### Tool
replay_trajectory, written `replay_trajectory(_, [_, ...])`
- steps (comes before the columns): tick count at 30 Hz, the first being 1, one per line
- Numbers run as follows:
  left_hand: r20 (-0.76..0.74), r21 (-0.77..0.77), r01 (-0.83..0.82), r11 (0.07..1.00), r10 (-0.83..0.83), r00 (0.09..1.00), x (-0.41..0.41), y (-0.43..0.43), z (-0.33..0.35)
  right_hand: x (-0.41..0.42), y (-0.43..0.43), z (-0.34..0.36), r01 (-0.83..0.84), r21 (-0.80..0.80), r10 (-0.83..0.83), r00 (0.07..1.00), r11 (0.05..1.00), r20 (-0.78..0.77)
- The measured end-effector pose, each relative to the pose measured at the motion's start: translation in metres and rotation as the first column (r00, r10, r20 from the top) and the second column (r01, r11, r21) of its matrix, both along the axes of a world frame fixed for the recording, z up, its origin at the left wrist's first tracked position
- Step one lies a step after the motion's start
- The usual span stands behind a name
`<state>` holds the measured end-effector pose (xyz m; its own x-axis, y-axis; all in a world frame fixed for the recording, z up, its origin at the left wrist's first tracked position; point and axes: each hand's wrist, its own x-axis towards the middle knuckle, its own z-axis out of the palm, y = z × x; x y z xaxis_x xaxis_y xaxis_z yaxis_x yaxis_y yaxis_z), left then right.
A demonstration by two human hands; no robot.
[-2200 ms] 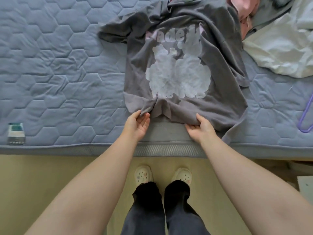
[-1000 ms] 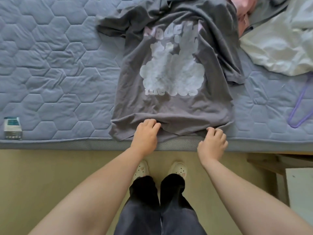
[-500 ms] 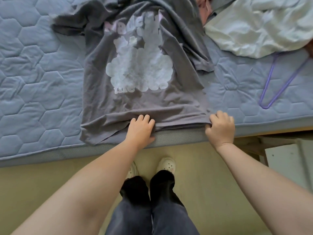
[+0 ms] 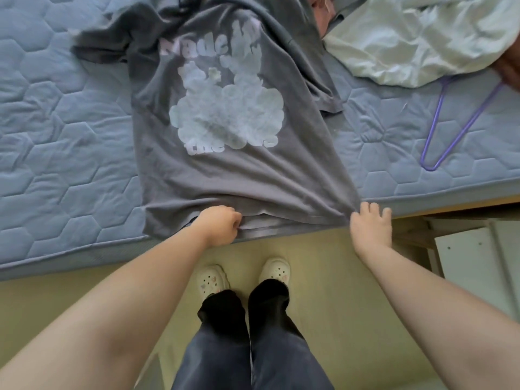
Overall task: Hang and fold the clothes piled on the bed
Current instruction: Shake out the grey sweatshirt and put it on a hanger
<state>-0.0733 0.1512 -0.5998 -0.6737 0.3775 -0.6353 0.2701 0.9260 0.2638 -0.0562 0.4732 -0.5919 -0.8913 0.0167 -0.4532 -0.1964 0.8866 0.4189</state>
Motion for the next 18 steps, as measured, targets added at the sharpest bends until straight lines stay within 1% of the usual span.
replay_trajectory(1, [-0.012, 0.01, -0.027, 1.0, 0.027, 1.0, 0.005, -0.008, -0.001, 0.004, -0.012, 0.002, 0.008, -0.072, -0.011, 0.999, 0.997, -0.041])
replay_trajectory(2, [-0.075, 0.049, -0.083, 0.995, 0.086, 0.993, 0.011, -0.015, -0.003, 0.005, -0.029, 0.003, -0.015, -0.178, -0.002, 0.996, 0.984, -0.094])
replay_trajectory(4, [-0.255, 0.116, -0.167, 0.979, 0.192, 0.948, 0.024, -0.028, -0.004, 0.008, -0.069, -0.001, -0.098, -0.37, 0.031, 0.983, 0.924, -0.181])
replay_trajectory(6, [-0.398, 0.086, -0.213, 0.973, 0.229, 0.888, 0.032, -0.04, -0.008, 0.011, -0.11, -0.004, -0.154, -0.473, 0.073, 0.98, 0.868, -0.185])
replay_trajectory(7, [-0.432, 0.056, -0.258, 0.964, 0.256, 0.865, 0.034, -0.046, -0.01, 0.012, -0.13, -0.003, -0.143, -0.524, 0.069, 0.985, 0.84, -0.159])
replay_trajectory(8, [-0.436, 0.024, -0.312, 0.95, 0.291, 0.852, 0.036, -0.049, -0.01, 0.012, -0.146, -0.007, -0.154, -0.56, 0.085, 0.985, 0.814, -0.147])
replay_trajectory(10, [-0.406, -0.05, -0.448, 0.893, 0.391, 0.826, 0.038, -0.056, -0.009, 0.009, -0.17, -0.015, -0.184, -0.566, 0.134, 0.983, 0.804, -0.129])
replay_trajectory(13, [-0.365, -0.14, -0.638, 0.757, 0.56, 0.744, 0.041, -0.068, -0.012, 0.002, -0.198, -0.027, -0.224, -0.516, 0.196, 0.974, 0.827, -0.109])
replay_trajectory(14, [-0.371, -0.151, -0.68, 0.717, 0.597, 0.712, 0.041, -0.073, -0.014, 0.0, -0.206, -0.031, -0.233, -0.49, 0.207, 0.972, 0.84, -0.108])
replay_trajectory(16, [-0.388, -0.179, -0.723, 0.667, 0.627, 0.675, 0.038, -0.086, -0.02, -0.004, -0.215, -0.038, -0.234, -0.454, 0.204, 0.972, 0.86, -0.115])
replay_trajectory(17, [-0.401, -0.174, -0.748, 0.641, 0.647, 0.648, 0.037, -0.095, -0.022, -0.006, -0.218, -0.041, -0.231, -0.44, 0.195, 0.973, 0.868, -0.125])
replay_trajectory(18, [-0.404, -0.152, -0.787, 0.598, 0.689, 0.602, 0.037, -0.104, -0.022, -0.008, -0.22, -0.042, -0.225, -0.427, 0.186, 0.974, 0.876, -0.132])
